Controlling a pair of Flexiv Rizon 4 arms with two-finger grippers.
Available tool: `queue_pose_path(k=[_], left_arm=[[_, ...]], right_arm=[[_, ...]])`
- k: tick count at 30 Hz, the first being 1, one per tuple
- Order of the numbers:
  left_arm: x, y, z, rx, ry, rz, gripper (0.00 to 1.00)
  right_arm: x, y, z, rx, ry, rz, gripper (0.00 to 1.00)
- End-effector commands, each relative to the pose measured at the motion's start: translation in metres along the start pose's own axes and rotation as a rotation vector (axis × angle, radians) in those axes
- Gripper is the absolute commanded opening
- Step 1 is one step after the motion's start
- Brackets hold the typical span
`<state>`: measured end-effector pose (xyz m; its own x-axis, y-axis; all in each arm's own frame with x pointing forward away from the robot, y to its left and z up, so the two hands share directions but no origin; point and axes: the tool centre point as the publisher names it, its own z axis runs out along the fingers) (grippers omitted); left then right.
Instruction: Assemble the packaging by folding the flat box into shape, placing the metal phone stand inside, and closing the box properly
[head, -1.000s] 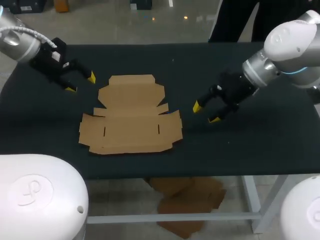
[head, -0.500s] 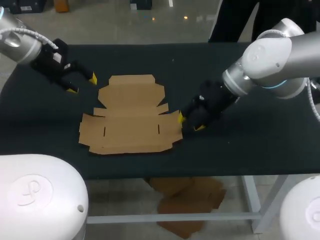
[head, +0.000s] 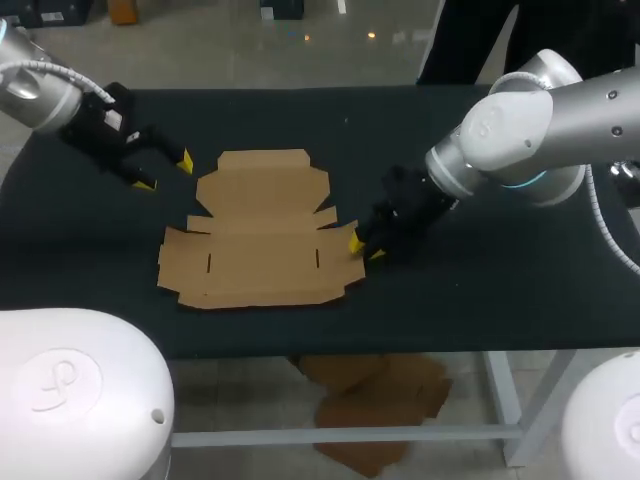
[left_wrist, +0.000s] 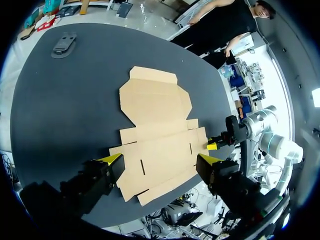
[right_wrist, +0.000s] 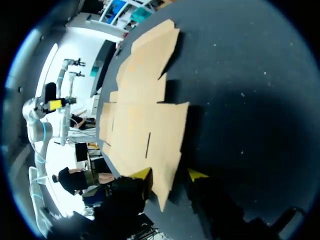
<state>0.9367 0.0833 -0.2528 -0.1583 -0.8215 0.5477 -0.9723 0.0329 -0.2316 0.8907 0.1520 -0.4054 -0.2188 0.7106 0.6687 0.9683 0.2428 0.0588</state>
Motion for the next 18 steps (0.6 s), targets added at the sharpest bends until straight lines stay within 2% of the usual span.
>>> queue_pose_path(k=[1,2,3,4,5,18], left_arm=[[-0.002,0.000,-0.001,-0.008,-0.004,-0.001,1.00],[-0.002,0.000,0.000,-0.008,-0.004,-0.001,1.00],[-0.003,0.000,0.000,-0.010,-0.002,-0.002,1.00],[-0.003,0.000,0.000,-0.011,-0.001,-0.003,1.00],[-0.004,0.000,0.000,-0.012,0.001,-0.004,1.00],[-0.006,-0.004,0.005,-0.031,0.020,-0.004,1.00]], right_arm=[[0.000,0.007,0.010,-0.001,0.004,0.003,0.42],[0.000,0.008,0.011,-0.005,0.005,0.004,0.38],[0.000,0.009,0.012,-0.023,0.007,0.008,0.28],[0.000,0.010,0.012,-0.028,0.018,0.014,0.11],[0.000,0.011,0.012,-0.036,0.022,0.018,0.00],[-0.018,0.000,-0.018,-0.141,0.063,0.058,0.00]])
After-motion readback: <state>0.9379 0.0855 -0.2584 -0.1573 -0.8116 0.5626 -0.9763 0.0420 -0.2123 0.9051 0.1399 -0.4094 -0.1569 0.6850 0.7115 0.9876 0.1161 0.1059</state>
